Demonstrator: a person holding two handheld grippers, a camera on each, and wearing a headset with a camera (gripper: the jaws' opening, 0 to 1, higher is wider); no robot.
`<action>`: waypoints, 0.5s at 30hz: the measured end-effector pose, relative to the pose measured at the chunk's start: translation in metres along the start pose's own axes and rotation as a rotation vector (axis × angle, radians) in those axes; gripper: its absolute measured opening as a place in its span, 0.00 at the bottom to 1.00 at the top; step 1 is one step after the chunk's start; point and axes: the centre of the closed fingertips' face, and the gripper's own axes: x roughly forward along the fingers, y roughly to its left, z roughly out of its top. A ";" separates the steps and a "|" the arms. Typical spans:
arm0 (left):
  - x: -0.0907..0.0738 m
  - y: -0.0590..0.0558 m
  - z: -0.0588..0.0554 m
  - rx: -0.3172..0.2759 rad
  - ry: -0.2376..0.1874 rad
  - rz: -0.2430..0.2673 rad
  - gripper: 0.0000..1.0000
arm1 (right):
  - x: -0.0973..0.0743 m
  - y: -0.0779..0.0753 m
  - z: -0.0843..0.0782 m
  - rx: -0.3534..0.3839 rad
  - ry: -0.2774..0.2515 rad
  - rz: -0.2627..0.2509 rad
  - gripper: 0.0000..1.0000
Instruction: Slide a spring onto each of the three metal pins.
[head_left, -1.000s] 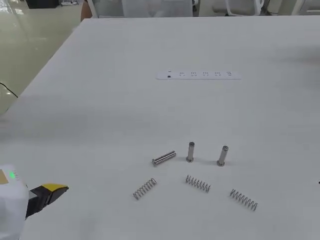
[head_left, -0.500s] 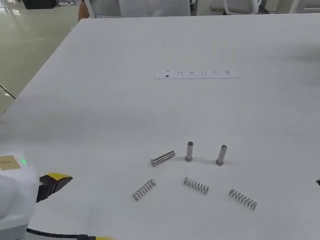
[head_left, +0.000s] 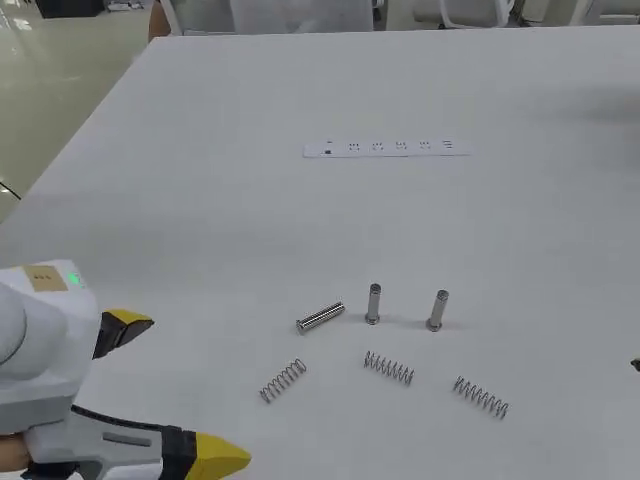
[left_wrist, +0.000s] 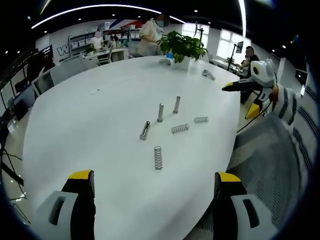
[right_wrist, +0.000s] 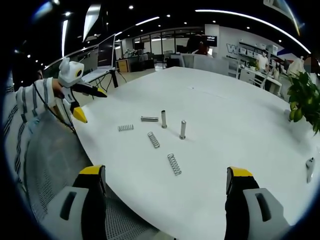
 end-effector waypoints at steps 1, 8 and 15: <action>0.001 0.003 0.002 0.002 0.001 0.000 0.98 | 0.000 0.000 0.000 0.000 0.001 -0.002 1.00; 0.008 0.010 0.011 0.029 0.004 -0.007 0.98 | 0.001 0.001 -0.002 0.002 0.009 0.002 1.00; 0.014 0.012 0.012 0.034 0.013 -0.019 0.98 | 0.001 0.001 -0.002 0.005 0.012 -0.001 1.00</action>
